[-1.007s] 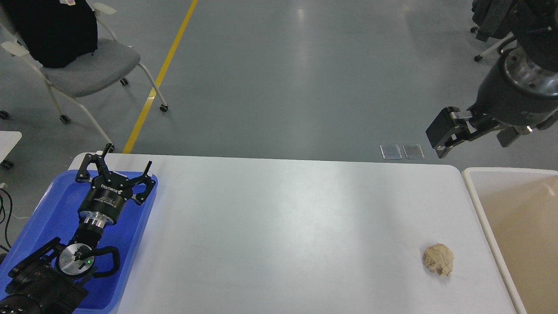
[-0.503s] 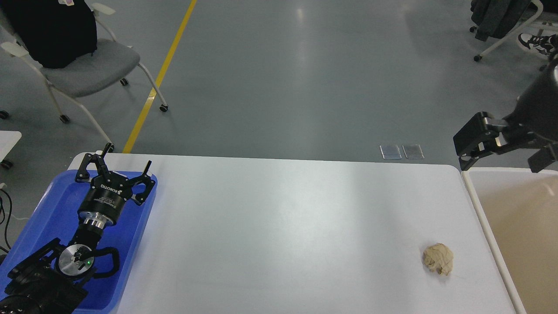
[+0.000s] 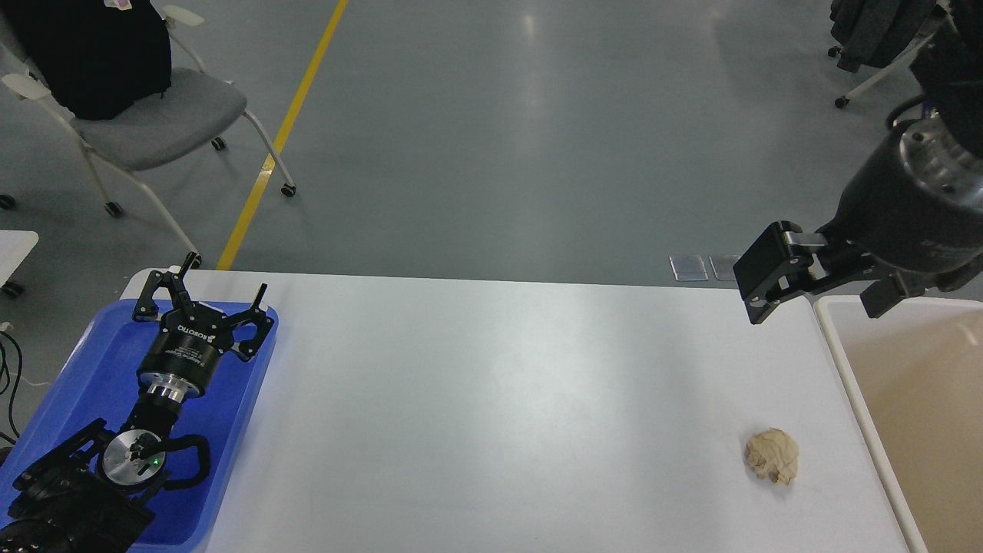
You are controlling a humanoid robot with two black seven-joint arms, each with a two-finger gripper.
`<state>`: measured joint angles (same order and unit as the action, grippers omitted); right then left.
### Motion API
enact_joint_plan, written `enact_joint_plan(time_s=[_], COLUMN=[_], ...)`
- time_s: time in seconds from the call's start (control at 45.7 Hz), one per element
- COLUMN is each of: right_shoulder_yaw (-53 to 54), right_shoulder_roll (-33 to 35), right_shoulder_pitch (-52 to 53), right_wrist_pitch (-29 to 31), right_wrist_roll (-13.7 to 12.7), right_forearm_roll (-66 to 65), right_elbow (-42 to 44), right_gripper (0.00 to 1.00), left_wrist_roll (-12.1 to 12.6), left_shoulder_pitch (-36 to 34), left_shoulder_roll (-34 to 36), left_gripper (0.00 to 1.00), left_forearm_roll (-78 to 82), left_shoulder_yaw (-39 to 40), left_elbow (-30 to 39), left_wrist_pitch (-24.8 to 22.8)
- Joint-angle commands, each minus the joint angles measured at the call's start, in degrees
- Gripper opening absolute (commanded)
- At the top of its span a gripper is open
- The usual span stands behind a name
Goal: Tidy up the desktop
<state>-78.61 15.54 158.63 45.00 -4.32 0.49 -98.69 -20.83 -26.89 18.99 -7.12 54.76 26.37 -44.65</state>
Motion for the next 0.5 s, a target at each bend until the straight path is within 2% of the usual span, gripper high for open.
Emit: enact_joint_plan(time_s=[0.0,0.481], right_shoulder_yaw=[3.2,4.17], right_shoulder_roll=[-1.74,-1.83], right_shoulder_pitch=[-0.69,-1.66], right_wrist_pitch=[0.0,0.0], right_wrist_roll=[0.27,-0.25], right_forearm_roll=[-0.58,-2.86], right_elbow=[0.08,0.78], right_gripper=[0.99,0.99], left_wrist_roll=[0.0,0.0], left_shoulder_pitch=[0.0,0.0], left_shoulder_roll=[0.0,0.0], left_gripper=[0.99,0.99], left_forearm_roll=[0.0,0.0], left_shoulder_yaw=[0.0,0.0], left_elbow=[0.0,0.0], left_wrist_pitch=[0.0,0.0])
